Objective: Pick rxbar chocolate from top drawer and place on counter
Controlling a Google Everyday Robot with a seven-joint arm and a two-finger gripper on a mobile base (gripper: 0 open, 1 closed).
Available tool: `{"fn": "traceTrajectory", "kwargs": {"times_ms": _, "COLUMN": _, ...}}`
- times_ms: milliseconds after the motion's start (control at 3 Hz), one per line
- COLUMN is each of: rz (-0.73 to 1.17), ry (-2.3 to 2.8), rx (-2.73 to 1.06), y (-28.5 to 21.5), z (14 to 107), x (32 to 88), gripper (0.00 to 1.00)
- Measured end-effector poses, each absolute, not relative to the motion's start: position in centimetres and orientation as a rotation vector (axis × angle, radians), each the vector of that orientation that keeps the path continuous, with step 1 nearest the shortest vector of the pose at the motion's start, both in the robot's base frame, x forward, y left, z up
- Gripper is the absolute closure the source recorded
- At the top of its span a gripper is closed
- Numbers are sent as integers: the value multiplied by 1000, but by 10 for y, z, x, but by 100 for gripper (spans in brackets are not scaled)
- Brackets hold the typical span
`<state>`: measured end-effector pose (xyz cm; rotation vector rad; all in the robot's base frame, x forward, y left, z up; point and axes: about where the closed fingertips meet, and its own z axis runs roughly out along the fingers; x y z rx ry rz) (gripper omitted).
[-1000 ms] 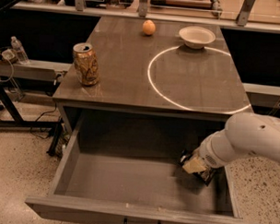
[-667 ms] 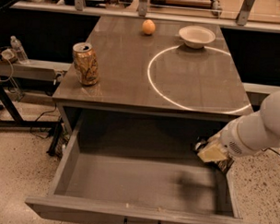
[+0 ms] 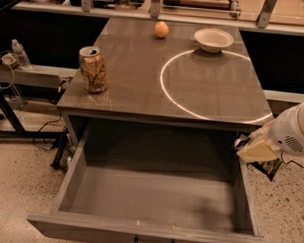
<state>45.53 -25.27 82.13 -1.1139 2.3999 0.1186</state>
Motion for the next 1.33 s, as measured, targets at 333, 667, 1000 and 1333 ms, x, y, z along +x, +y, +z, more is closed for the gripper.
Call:
{"fn": "traceTrajectory", "kwargs": {"times_ms": 333, "rz": 60, "ry": 2261, "rx": -1170, "y": -236, "z": 859, "x": 481, "gripper": 100}}
{"fn": "traceTrajectory", "kwargs": {"times_ms": 667, "rz": -22, "ry": 2104, "rx": -1206, "y": -213, "z": 892, "x": 526, "gripper": 100}}
{"fn": "traceTrajectory", "kwargs": {"times_ms": 1000, "rz": -68, "ry": 1965, "rx": -1251, "y": -177, "z": 916, "x": 577, "gripper": 100}}
{"fn": "traceTrajectory", "kwargs": {"times_ms": 1333, "rz": -56, "ry": 1869, "rx": -1308, "y": -132, "z": 917, "x": 623, "gripper": 100}}
